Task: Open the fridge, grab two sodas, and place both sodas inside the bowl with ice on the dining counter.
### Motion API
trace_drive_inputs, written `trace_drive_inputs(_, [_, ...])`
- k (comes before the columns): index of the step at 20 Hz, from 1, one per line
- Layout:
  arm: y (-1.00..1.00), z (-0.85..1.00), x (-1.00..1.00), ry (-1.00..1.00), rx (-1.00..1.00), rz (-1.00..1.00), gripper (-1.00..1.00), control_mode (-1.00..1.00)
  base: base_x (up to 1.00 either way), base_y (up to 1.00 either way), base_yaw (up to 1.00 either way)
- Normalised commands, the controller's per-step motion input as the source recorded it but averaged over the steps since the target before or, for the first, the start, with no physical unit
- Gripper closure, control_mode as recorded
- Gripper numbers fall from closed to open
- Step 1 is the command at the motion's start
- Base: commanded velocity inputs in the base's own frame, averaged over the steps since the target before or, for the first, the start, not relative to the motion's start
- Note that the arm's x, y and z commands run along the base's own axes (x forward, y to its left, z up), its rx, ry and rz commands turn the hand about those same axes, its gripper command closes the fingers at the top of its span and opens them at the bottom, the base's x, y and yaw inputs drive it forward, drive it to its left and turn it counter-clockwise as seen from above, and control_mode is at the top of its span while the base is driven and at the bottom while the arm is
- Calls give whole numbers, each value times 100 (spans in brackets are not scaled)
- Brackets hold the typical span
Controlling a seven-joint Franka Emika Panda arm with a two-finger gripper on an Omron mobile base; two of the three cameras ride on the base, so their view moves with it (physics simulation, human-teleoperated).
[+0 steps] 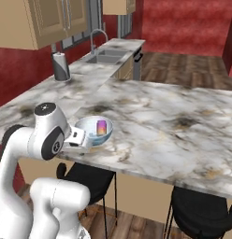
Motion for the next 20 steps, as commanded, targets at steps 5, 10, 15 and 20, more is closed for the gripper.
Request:
trace_drive_inputs(5, [0,0,0,0,0,0,-100,100,-72,-34,-23])
trace_drive_inputs(10, [0,0,0,0,0,0,-100,100,-29,-36,-44])
trace_drive_inputs(15, [0,0,0,0,0,0,-100,100,-1,-59,-46])
trace_drive_inputs(20, [0,0,0,0,0,0,-100,100,8,-76,-39])
